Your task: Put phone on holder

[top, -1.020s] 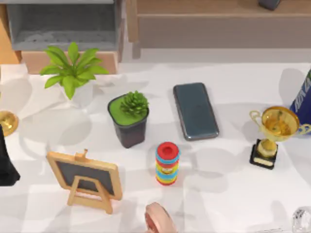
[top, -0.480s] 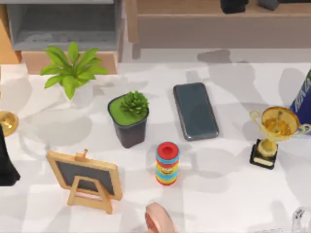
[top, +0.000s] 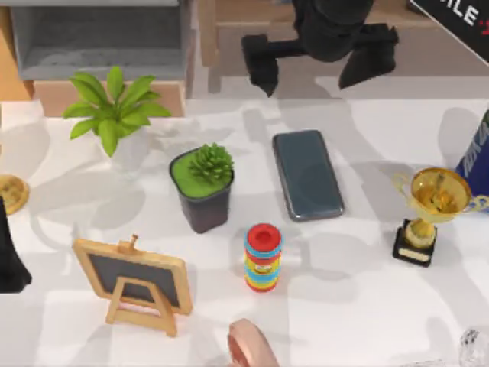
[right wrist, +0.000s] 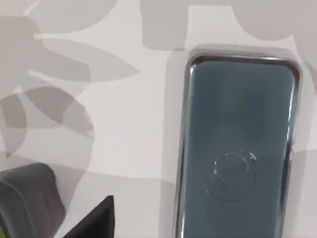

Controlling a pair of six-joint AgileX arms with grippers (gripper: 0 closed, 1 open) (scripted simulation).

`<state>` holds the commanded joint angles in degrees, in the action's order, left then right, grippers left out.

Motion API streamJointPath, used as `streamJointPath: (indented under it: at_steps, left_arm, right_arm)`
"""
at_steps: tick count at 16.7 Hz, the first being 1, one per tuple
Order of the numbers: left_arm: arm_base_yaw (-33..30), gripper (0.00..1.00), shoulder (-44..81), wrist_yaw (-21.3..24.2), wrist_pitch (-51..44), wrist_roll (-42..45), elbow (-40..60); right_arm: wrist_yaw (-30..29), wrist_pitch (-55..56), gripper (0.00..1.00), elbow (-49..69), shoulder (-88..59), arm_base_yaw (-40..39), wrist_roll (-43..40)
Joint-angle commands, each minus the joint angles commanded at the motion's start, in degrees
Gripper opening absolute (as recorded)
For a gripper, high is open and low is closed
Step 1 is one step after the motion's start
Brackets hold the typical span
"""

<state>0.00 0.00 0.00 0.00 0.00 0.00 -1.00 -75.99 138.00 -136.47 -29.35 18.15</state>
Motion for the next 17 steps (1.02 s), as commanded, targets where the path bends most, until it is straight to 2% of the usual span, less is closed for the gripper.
streamJointPath:
  at_steps: [4,11,17]
  left_arm:
    - [0.0,1.0,0.0,0.0,0.0,0.0,0.0]
    - [0.0,1.0,0.0,0.0,0.0,0.0,0.0]
    - [0.0,1.0,0.0,0.0,0.0,0.0,0.0]
  right_arm:
    - [0.21,-4.46,1.0,0.74,-8.65,0.46,2.67]
    - [0.21,-4.73,1.0,0.38,-9.65,0.39,2.94]
    - [0.21,5.38,1.0,-8.61,-10.6,0.55,3.01]
